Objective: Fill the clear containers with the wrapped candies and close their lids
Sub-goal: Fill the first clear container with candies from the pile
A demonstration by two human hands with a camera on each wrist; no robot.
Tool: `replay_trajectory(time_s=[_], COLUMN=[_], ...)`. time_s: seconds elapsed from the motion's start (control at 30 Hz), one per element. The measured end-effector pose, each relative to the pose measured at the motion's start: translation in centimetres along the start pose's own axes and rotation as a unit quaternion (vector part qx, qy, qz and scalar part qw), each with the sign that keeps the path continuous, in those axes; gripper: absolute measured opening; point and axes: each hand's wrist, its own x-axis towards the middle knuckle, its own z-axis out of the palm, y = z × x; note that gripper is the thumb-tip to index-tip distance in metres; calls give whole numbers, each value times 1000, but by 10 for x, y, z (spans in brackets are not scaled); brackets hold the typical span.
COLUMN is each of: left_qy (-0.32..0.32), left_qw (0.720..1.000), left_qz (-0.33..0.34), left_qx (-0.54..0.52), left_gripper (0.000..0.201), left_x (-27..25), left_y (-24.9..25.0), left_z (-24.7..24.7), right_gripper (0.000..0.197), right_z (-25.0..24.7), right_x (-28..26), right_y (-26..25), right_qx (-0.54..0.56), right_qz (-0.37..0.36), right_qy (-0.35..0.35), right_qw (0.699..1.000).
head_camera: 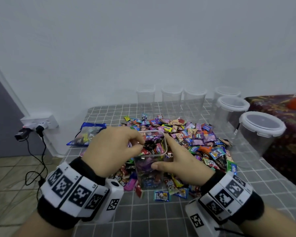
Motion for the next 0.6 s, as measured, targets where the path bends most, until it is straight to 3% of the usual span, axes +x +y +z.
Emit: replay_trajectory(time_s=[0.07, 0.17, 0.37, 0.47, 0.6], left_qy=[-33, -30, 86, 107, 36], left_qw=[999, 998, 996, 985, 968], left_qz=[-5, -16, -21, -45, -86], left_qx=[36, 55, -32, -125, -234], left_gripper=[13, 19, 23, 52, 103], left_x=[1, 5, -1, -9, -16], left_y=[2, 3, -8, -17, -30], left_z=[1, 9, 30, 40, 56], right_gripper=[63, 60, 82, 68, 64], right_z=[0, -3, -2, 0, 1], right_x=[0, -2, -1, -2, 2], right_y=[0, 0, 8, 14, 25], right_qx=[-1, -6, -95, -128, -207], right_qz=[7, 21, 73, 100, 135], right_qy=[-3, -12, -48, -7, 30], right_qw=[1000, 1000, 992, 987, 968])
